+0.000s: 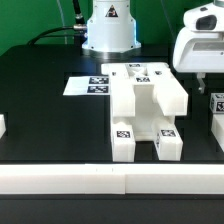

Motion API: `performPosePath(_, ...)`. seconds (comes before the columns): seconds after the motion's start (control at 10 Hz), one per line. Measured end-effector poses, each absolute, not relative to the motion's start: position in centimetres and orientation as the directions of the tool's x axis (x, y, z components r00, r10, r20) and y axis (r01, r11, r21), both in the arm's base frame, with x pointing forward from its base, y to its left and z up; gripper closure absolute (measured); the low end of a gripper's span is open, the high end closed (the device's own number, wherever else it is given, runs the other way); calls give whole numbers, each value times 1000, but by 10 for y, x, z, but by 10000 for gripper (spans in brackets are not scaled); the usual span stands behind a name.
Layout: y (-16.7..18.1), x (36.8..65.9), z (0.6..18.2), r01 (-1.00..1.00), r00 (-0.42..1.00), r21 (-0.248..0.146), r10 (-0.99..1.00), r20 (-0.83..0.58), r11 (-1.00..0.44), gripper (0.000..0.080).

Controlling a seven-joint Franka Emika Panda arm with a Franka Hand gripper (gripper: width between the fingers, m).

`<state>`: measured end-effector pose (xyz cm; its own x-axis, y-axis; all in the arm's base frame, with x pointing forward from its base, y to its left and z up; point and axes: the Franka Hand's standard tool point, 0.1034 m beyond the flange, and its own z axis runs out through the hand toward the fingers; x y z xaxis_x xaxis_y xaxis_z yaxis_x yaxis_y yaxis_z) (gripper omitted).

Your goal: Assemble chair

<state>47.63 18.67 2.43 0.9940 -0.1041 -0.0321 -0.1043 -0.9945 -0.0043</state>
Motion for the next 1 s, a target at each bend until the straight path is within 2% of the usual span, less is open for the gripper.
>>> performPosePath(0.5,183,471,11,-105,993,7,-105,-48,-994,151)
performPosePath(0.6,183,471,11,-105,993,7,-105,-48,-994,278)
performPosePath(0.7,183,471,11,-105,993,7,-105,-49,-994,471)
performPosePath(1.0,183,471,11,-105,993,7,-105,-49,-994,514)
